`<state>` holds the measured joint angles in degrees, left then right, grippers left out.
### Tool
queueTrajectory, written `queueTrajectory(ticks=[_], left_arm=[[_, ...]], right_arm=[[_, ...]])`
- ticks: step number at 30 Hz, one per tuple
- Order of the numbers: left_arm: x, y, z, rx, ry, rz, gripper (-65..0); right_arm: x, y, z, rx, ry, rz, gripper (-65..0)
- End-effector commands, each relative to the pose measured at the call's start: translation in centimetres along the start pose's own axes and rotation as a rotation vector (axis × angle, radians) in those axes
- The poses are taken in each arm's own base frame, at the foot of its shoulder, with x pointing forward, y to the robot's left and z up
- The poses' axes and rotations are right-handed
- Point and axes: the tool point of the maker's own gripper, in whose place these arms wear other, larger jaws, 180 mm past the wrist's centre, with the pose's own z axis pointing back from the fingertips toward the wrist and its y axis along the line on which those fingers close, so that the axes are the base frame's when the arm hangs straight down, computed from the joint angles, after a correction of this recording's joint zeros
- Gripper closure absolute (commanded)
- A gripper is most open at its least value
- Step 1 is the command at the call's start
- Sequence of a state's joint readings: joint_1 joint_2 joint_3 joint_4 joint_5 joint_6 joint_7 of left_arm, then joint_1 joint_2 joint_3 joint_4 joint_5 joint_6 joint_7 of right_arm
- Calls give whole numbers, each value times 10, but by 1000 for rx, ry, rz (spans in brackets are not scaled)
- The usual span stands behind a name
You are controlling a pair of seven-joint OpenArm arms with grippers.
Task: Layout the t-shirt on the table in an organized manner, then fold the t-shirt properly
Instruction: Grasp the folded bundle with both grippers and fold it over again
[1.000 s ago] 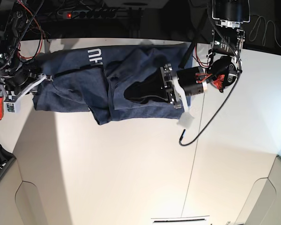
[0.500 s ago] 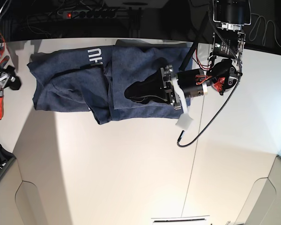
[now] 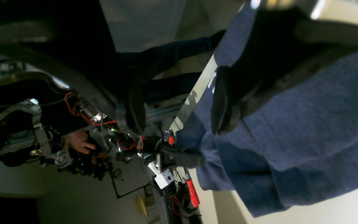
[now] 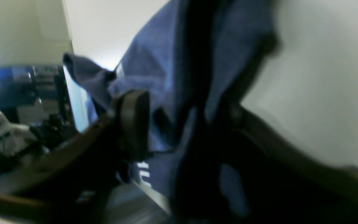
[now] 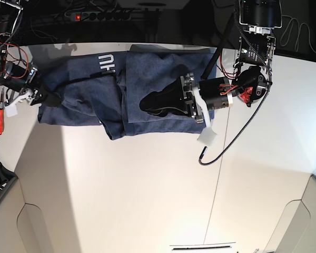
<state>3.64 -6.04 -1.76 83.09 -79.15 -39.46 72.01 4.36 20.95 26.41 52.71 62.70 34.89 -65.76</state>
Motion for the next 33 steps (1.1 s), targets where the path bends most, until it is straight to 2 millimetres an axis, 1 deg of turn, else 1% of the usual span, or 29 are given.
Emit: queueTrajectory(ticks=[1, 2, 4, 5, 7, 9, 11, 13, 15, 17, 18, 23, 26, 28, 30, 33], left_arm=[[10, -4, 6, -12, -13, -31, -349], [8, 0, 13, 5, -8, -25, -277], [9, 15, 37, 66, -53, -1, -63], [11, 23, 53, 107, -82, 11, 0], [12, 42, 86, 209, -140, 28, 0], [10, 66, 119, 355, -187, 32, 0], [-4, 92, 147, 527, -184, 19, 0], [-21, 109, 164, 655, -156, -4, 0], [-33, 115, 169, 703, -136, -19, 0], [-38, 115, 164, 698, -121, -21, 0], [-39, 114, 161, 690, -114, -23, 0], [-45, 110, 143, 647, -75, -29, 0], [-47, 107, 134, 627, -68, -26, 0], [-49, 106, 130, 620, -73, -20, 0], [-49, 106, 129, 618, -74, -18, 0], [-49, 106, 129, 619, -74, -19, 0]], right_arm=[[3, 3, 5, 0, 10, 17, -98], [3, 4, 7, -2, 16, 26, 0], [10, 5, 13, -18, -3, 45, 0], [18, 8, 17, -17, -33, 57, 0], [35, 17, 29, -18, -89, 105, 0], [50, 33, 37, -20, -129, 180, 0], [60, 50, 42, -17, -149, 255, 0], [64, 69, 43, -5, -165, 320, 0], [61, 90, 37, 22, -160, 376, 0], [51, 114, 21, 61, -142, 423, 0], [43, 125, 10, 82, -124, 442, 0], [-12, 182, -58, 219, 6, 496, 0], [-44, 216, -90, 289, 68, 529, 0], [-63, 232, -105, 311, 110, 564, 0], [-78, 243, -117, 312, 143, 601, 0], [-96, 255, -128, 324, 186, 655, 0]])
